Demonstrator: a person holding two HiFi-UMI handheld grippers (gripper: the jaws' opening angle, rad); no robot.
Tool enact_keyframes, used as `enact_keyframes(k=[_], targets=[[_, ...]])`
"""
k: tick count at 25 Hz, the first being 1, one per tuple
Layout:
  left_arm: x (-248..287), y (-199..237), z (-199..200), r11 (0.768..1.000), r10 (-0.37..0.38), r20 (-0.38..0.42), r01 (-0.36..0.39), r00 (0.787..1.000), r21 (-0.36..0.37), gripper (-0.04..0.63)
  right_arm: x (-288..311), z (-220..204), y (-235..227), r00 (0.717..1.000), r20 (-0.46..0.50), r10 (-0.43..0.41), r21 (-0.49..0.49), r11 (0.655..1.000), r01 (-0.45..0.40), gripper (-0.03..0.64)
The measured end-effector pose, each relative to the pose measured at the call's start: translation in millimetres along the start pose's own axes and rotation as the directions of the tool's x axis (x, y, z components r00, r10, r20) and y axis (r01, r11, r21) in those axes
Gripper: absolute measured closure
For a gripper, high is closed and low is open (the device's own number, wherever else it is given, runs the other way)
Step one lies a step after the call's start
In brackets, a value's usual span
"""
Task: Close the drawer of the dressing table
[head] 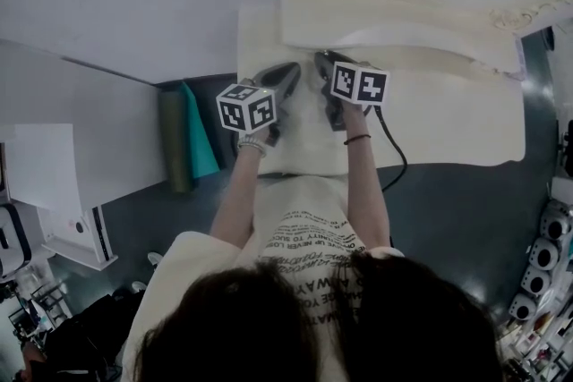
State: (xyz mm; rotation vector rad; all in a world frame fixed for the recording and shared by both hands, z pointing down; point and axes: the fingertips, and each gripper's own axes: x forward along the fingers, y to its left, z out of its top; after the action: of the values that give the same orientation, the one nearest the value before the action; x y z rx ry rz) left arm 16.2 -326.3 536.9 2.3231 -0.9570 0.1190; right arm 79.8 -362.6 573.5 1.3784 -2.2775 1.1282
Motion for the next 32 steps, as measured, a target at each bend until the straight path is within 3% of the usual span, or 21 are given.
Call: enact_keyframes(k=[8, 14, 32], targets=[[-1.6, -8.8, -6.9, 0.999, -0.035, -0.026, 0.036, 0.999, 0.013, 0.603, -17.6, -13.8, 10.9, 0.998, -0.026, 0.059, -0.028, 0.998, -0.060, 0.497], [-6.5, -27.6, -17.6, 0.995, -0.082, -0.059, 0.084, 0.995, 0.047, 0.604, -32.3, -15.8, 28.8, 0.990, 0.007, 0.142, -0.133, 0.981, -0.140, 0.517], [-31.7, -58.8, 3.4, 0.980, -0.114, -0.001, 0.112, 0.994, 0.161, 0.603, -73.6, -8.0, 73.0, 0.964, 0.114, 0.241, -0.236, 0.949, -0.209, 0.614]])
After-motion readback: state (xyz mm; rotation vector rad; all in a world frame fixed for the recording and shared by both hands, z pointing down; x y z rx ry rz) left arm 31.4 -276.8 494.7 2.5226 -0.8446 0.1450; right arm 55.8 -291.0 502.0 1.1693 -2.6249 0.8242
